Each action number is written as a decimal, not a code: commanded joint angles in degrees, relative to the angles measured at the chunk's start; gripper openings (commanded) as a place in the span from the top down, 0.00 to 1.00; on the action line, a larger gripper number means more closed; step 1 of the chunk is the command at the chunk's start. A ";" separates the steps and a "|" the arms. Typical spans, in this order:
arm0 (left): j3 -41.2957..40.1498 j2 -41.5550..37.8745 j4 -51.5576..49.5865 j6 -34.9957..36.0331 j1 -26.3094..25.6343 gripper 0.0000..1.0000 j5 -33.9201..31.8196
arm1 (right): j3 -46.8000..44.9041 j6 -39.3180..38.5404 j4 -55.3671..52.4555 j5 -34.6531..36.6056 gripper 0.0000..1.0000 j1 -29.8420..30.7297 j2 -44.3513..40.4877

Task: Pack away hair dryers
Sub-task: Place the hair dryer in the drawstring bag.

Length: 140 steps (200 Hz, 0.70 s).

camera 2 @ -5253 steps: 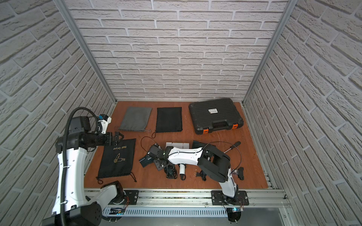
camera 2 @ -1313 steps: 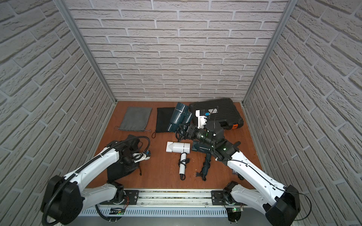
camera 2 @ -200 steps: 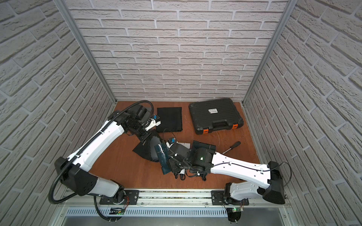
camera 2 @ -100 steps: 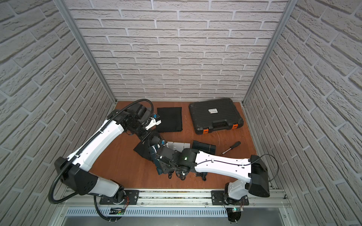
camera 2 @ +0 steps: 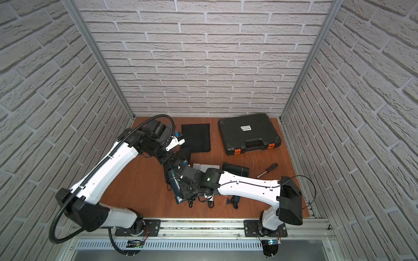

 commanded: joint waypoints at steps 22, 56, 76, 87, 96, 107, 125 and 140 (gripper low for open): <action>-2.38 -2.90 -0.23 0.27 0.42 1.00 1.41 | 0.82 3.67 7.20 -6.61 0.97 -2.05 -0.13; -3.39 -3.76 0.04 0.56 0.10 1.00 1.66 | 1.80 6.51 8.48 -10.53 0.97 -2.83 0.67; -3.40 -3.83 -0.05 0.87 -0.35 1.00 1.40 | 2.96 8.59 7.63 -13.87 0.97 -3.89 2.14; -3.27 -3.78 -0.01 1.02 -0.60 1.00 0.95 | 3.46 8.76 7.73 -14.98 0.97 -3.96 2.72; -3.16 -3.70 0.04 1.01 -0.71 1.00 0.54 | 3.65 9.30 8.11 -16.03 0.97 -4.02 2.83; -3.12 -3.82 0.04 1.19 -0.91 1.00 0.19 | 3.73 9.75 8.39 -16.63 0.97 -4.09 2.75; -3.18 -3.87 0.04 1.25 -1.15 1.00 0.10 | 4.10 10.59 8.14 -17.00 0.97 -4.18 2.26; -3.31 -3.96 -0.04 1.50 -1.40 1.00 0.18 | 4.44 11.52 8.31 -17.94 0.97 -4.49 2.22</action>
